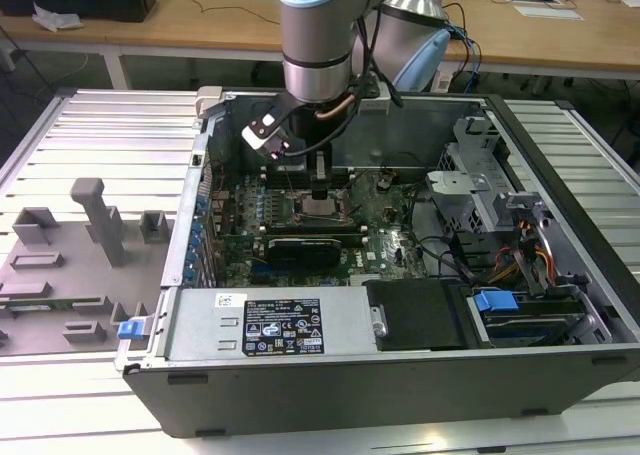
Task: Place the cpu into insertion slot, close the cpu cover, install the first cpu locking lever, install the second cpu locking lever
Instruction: 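Place the cpu into insertion slot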
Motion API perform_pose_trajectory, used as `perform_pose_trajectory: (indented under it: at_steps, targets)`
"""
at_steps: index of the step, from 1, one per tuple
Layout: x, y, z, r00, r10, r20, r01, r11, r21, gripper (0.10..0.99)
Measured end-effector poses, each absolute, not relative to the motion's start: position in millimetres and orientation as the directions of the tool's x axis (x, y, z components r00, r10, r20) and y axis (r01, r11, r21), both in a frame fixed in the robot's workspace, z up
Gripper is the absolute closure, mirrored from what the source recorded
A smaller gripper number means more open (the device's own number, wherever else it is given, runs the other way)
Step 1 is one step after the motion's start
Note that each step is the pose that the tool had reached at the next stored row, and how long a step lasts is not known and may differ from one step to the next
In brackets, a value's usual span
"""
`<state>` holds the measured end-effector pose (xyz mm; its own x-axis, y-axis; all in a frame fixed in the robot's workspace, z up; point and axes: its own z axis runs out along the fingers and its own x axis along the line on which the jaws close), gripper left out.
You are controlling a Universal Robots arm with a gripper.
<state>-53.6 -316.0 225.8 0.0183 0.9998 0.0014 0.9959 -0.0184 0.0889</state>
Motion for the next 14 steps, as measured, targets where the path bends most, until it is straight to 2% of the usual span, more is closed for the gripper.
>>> perform_pose_trajectory:
  at_steps: [14]
  targets:
    - [-54, -316, 270, 0.018, 1.000, -0.003, 0.996, -0.018, 0.090, 0.980]
